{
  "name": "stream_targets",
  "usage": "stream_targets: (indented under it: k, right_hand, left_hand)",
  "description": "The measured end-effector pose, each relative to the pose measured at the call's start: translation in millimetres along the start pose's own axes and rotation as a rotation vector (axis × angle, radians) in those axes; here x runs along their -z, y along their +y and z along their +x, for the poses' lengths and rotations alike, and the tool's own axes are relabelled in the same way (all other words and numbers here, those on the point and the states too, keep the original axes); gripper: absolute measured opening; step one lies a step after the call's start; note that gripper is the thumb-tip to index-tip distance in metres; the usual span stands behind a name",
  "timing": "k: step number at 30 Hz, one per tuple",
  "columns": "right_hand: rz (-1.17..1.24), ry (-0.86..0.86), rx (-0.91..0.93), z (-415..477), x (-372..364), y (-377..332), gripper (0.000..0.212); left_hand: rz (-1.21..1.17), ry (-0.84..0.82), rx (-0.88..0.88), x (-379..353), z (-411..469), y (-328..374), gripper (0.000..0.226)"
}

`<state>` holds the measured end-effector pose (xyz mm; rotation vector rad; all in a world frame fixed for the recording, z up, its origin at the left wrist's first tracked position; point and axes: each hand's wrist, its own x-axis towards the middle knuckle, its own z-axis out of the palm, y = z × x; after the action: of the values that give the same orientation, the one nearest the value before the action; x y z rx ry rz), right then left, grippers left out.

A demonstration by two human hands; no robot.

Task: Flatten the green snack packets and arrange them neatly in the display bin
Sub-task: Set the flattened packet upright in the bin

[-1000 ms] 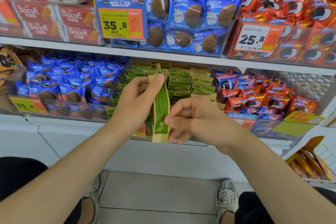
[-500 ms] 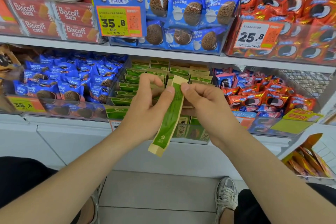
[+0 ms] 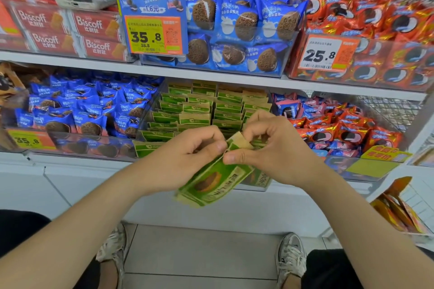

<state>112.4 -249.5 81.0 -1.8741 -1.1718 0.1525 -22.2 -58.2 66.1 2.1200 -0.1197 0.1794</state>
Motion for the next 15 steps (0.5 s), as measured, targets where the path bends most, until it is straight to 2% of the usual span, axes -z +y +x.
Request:
stream_targets:
  k: [3, 7, 10, 11, 13, 15]
  right_hand:
    - [-0.023, 0.033, 0.025, 1.3, -1.3, 3.7, 0.037]
    - [-0.056, 0.137, -0.016, 2.6, 0.9, 6.9, 0.021]
    - [-0.052, 0.245, -0.042, 3.7, 0.5, 0.1, 0.012]
    - [0.003, 0.275, -0.073, 5.4, 1.3, -2.7, 0.015]
    - [0.172, 0.296, -0.203, 10.3, 6.0, -7.2, 0.039]
    - [0.467, 0.180, -0.386, 13.0, 13.3, -10.8, 0.057]
  left_hand:
    - [-0.100, -0.036, 0.081, -1.3, -1.2, 1.3, 0.025]
    - [-0.156, -0.170, 0.087, 7.8, 3.1, 0.2, 0.030]
    - [-0.178, -0.134, 0.078, 11.6, 7.2, 1.9, 0.031]
    - [-0.199, -0.099, 0.080, 12.4, 8.9, 2.9, 0.031]
    - [-0.240, -0.007, 0.067, 13.2, 14.8, 2.9, 0.035]
    - [-0.274, 0.109, 0.011, 11.5, 23.1, 1.9, 0.038]
